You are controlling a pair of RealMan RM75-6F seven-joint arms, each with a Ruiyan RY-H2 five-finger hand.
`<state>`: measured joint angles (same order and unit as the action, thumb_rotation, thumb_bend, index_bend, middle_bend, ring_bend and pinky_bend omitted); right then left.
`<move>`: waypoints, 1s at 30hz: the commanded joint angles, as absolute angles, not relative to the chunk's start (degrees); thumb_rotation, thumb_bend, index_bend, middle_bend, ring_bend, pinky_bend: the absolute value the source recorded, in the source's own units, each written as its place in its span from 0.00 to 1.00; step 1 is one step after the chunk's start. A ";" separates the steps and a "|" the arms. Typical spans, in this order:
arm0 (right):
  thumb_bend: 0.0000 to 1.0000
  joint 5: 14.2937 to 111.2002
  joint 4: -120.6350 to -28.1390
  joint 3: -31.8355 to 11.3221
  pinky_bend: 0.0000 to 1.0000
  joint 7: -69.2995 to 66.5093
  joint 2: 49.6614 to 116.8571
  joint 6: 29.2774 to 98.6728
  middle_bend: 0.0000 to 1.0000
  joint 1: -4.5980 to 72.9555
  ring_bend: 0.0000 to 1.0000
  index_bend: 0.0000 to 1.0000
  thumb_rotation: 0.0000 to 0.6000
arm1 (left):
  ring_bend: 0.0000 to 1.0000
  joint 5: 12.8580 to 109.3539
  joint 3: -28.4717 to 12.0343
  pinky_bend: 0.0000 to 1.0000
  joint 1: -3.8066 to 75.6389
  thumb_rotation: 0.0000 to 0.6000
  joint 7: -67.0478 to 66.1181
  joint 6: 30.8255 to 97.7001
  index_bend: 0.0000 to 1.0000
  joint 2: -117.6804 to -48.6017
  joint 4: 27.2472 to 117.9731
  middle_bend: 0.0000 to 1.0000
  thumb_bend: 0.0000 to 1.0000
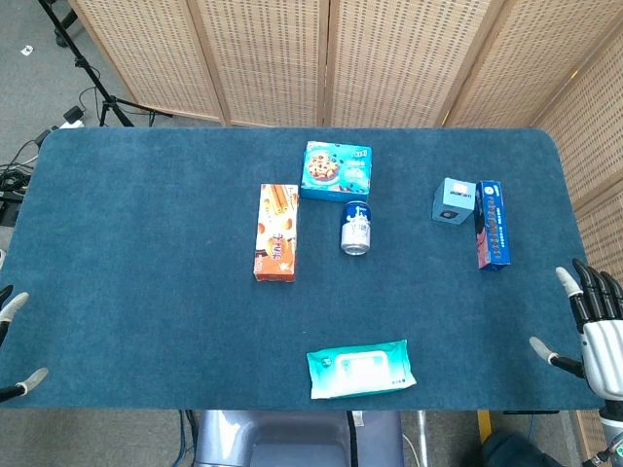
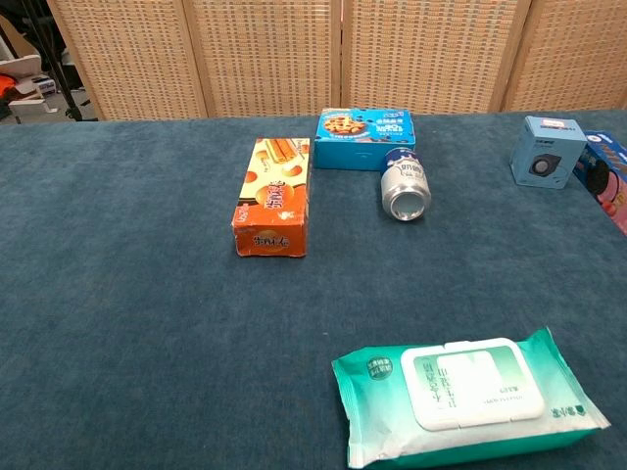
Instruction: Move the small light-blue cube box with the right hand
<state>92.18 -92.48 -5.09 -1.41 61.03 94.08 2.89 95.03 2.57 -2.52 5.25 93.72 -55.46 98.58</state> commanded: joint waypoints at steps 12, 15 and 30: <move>0.00 90.87 -92.67 -6.29 0.05 -4.18 59.49 85.98 0.00 7.78 0.00 0.00 1.00 | 0.00 94.00 2.10 0.00 -2.37 1.00 4.77 93.30 0.00 -55.63 98.71 0.00 0.00; 0.00 87.15 -92.21 -9.43 0.05 -5.65 58.13 78.16 0.00 13.22 0.00 0.00 1.00 | 0.00 92.73 1.63 0.00 -1.81 1.00 3.90 92.04 0.00 -55.79 99.09 0.00 0.00; 0.00 58.06 -74.87 -19.79 0.05 2.54 68.23 43.20 0.00 38.22 0.00 0.00 1.00 | 0.00 86.76 -0.63 0.00 0.19 1.00 1.02 87.82 0.00 -56.38 100.15 0.00 0.00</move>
